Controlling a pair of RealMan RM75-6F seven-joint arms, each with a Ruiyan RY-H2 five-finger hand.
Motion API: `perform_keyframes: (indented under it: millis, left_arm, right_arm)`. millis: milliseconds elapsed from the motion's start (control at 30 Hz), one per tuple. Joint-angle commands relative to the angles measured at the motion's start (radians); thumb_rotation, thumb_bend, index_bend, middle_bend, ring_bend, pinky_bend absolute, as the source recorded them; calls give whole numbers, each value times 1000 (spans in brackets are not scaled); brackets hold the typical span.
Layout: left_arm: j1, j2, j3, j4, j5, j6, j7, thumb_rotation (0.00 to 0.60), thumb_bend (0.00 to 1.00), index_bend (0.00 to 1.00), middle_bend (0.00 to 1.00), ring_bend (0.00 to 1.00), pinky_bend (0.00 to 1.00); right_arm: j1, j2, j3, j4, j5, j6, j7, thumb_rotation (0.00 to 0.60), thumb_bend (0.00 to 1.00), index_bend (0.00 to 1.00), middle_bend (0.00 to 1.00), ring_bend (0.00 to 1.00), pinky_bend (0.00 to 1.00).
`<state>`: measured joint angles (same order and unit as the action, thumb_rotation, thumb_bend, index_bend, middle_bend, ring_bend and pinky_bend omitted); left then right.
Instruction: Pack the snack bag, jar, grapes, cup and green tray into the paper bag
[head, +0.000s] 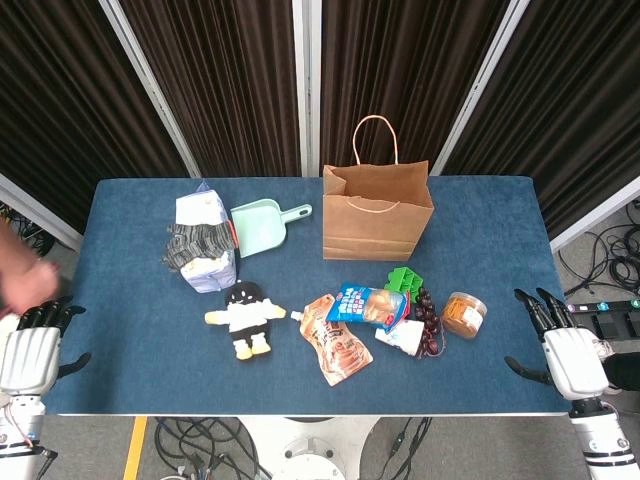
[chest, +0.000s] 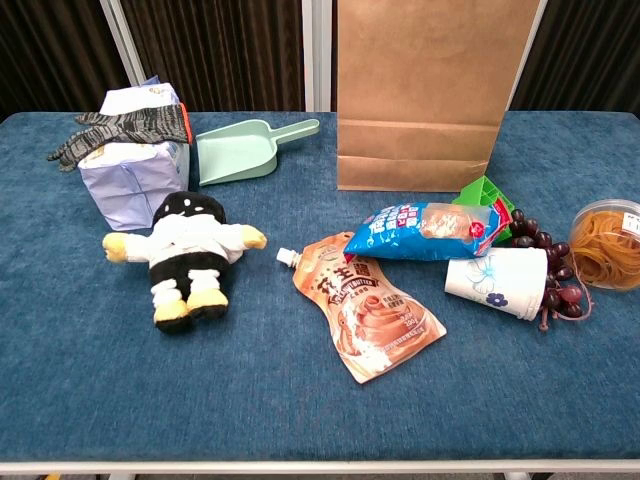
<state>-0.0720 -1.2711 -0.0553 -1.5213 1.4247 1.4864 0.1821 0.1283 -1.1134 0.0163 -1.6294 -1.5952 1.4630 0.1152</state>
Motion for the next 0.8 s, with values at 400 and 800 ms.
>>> perform_keyframes:
  millis: [400, 800]
  left_arm:
    - [12, -12, 2, 13, 1, 17, -16, 600, 115, 369, 292, 213, 216]
    - [31, -7, 7, 18, -2, 31, -50, 600, 116, 369, 291, 212, 216]
  right_arm:
    - [56, 7, -12, -46, -49, -84, -69, 600, 16, 16, 160, 0, 117]
    - [337, -155, 90, -101, 74, -487, -339, 600, 79, 18, 146, 0, 116]
